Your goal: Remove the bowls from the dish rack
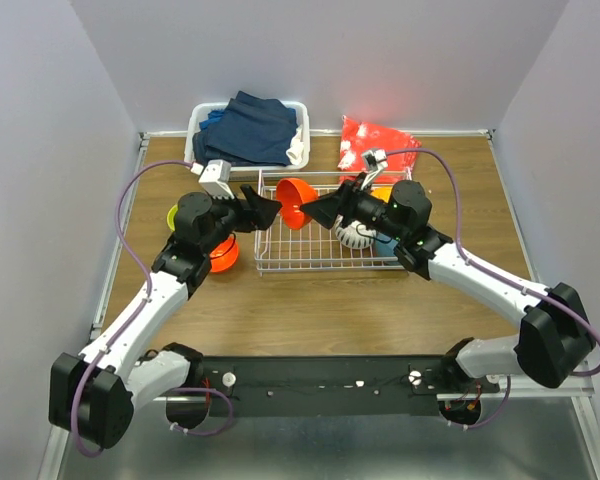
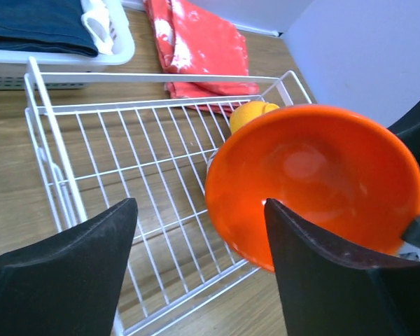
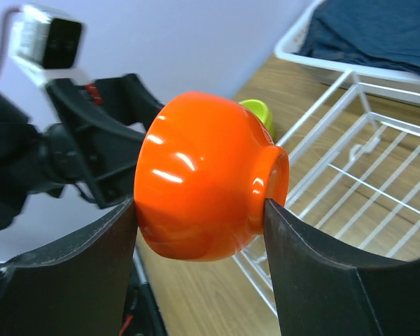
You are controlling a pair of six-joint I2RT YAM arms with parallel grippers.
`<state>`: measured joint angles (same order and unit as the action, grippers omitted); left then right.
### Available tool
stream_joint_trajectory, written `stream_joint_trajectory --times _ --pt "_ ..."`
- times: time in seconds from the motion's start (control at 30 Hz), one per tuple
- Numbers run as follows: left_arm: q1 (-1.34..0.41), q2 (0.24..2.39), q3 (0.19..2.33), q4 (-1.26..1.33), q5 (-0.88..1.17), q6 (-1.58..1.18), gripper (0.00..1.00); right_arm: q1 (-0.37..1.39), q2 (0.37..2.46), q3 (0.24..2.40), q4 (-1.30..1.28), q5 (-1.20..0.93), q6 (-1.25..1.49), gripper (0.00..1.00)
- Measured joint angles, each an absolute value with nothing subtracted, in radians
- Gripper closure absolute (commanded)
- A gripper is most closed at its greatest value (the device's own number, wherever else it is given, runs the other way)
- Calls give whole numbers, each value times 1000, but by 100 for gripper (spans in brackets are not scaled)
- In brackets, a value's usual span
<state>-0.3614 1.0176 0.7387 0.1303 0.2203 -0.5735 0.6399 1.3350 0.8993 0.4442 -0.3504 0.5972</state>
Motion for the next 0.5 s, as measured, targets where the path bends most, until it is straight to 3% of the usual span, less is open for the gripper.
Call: stream_joint_trajectory --times 0.13,0.23,0.37,0.43,0.47,0.5 --pt "-385 1054 739 168 220 -602 29 640 1345 883 531 -406 664 53" --pt "-398 1076 738 193 220 -621 44 640 1359 877 578 -436 700 53" --pt "-406 1092 738 209 220 -639 79 640 1377 872 619 -465 732 52" --pt "-408 1094 738 217 222 -646 88 640 1385 866 629 -470 743 51" --pt "-408 1092 737 219 226 -651 98 640 1387 861 640 -472 754 48" --pt "-406 1091 737 220 229 -660 100 634 1387 860 647 -474 762 46"
